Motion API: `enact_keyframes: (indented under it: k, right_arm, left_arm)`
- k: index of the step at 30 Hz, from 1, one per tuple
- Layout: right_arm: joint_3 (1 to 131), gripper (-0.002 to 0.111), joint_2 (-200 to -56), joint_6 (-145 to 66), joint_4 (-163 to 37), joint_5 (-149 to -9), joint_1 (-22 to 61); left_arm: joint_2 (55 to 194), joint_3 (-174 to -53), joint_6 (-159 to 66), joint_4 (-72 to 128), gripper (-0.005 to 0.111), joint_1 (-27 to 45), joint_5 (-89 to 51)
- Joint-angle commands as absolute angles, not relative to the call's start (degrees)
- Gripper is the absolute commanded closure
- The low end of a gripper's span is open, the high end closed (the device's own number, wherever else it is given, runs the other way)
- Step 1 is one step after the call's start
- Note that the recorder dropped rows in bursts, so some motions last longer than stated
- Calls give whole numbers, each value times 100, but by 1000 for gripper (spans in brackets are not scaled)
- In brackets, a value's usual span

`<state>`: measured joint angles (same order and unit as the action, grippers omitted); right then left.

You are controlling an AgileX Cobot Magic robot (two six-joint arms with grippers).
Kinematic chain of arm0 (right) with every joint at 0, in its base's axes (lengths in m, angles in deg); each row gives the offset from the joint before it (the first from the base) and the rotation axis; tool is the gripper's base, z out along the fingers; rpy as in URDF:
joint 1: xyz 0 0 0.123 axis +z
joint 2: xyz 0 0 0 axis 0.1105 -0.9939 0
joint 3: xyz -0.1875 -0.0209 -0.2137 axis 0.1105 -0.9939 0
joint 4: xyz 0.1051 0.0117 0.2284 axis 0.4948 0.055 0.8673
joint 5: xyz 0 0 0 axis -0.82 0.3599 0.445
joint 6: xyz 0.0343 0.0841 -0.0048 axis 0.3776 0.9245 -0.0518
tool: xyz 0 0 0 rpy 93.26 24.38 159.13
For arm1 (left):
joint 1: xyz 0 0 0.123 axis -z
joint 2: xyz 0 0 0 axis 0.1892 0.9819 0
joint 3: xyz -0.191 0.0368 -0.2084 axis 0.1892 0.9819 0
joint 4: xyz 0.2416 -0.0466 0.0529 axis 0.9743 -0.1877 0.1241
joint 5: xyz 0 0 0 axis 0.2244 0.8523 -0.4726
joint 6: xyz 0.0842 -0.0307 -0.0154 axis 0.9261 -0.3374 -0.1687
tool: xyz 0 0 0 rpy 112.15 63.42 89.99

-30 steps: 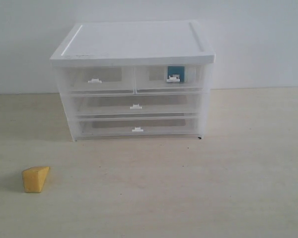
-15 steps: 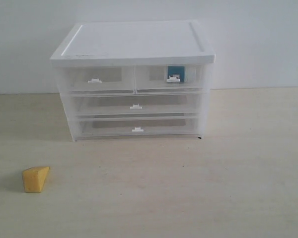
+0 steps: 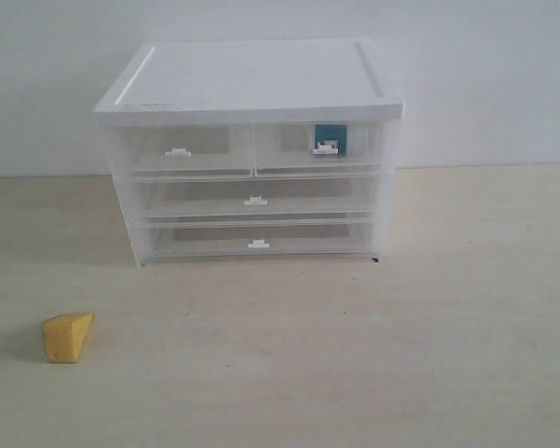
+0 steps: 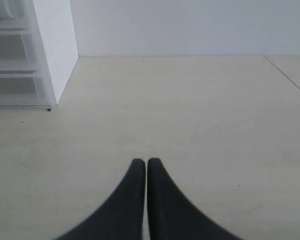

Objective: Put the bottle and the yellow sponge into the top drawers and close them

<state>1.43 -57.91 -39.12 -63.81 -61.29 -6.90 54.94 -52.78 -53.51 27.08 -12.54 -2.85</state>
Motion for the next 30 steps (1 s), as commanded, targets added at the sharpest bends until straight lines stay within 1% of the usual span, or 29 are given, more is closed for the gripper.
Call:
enact_keyframes:
  k: [1, 19, 25, 30]
  right_arm:
    - [120, 108, -5755, -3912, -6337, -6021, -685]
    - [120, 108, -5755, -3912, -6337, -6021, -685]
    - [120, 108, -5755, -3912, -6337, -6021, -685]
    - [120, 108, -5755, -3912, -6337, -6021, -685]
  left_arm:
    - [5477, -5263, -5386, 2694, 102, -1265, -287]
    - [5477, -5263, -5351, 2694, 102, -1265, -338]
    - [5477, -5263, -5407, 2577, 102, -1265, -1075]
    - [5477, -5263, -5639, 2476, 102, -1265, -1989]
